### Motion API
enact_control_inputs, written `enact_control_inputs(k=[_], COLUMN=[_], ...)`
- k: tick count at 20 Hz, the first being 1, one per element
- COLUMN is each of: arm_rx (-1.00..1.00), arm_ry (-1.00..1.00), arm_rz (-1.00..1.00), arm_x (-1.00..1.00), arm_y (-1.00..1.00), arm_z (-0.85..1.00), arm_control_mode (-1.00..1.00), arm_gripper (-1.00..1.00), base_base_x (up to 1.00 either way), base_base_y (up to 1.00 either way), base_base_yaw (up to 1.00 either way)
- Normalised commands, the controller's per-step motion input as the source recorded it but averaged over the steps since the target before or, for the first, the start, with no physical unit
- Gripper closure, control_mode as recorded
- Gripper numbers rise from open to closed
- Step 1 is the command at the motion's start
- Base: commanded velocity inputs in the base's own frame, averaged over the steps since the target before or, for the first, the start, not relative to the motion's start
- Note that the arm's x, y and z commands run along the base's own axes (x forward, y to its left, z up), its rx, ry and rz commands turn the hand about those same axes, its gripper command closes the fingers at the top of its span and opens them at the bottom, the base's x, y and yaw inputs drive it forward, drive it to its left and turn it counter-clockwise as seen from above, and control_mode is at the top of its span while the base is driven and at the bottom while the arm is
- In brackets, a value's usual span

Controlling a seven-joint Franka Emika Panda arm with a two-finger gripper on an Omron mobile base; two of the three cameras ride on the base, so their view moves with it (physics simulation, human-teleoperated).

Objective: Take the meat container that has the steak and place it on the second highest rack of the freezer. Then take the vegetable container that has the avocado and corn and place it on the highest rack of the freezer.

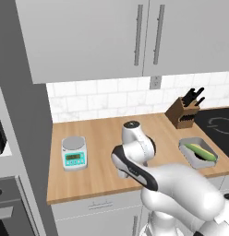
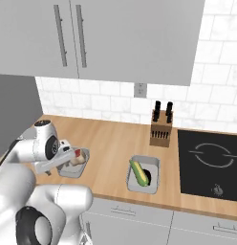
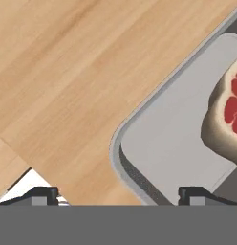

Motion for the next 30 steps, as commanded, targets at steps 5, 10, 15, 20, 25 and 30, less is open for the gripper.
enact_control_inputs(k=[5, 10, 15, 20, 25, 30], arm_rx=[0.00, 0.00, 0.00, 0.00, 0.00, -0.02], arm_ry=[0.00, 0.00, 0.00, 0.00, 0.00, -0.01], arm_rz=[0.00, 0.00, 0.00, 0.00, 0.00, 0.00], arm_x=[0.15, 0.00, 0.00, 0.00, 0.00, 0.00], arm_y=[0.00, 0.00, 0.00, 0.00, 0.00, 0.00], arm_z=[-0.31, -0.29, -0.12, -0.06, 0.00, 0.28], arm_control_mode=[-1.00, -1.00, -1.00, -1.00, -1.00, -1.00], arm_gripper=[-1.00, -1.00, 1.00, 1.00, 1.00, 1.00], base_base_x=[0.00, 0.00, 0.00, 0.00, 0.00, 0.00], base_base_y=[0.00, 0.00, 0.00, 0.00, 0.00, 0.00], base_base_yaw=[0.00, 0.00, 0.00, 0.00, 0.00, 0.00])
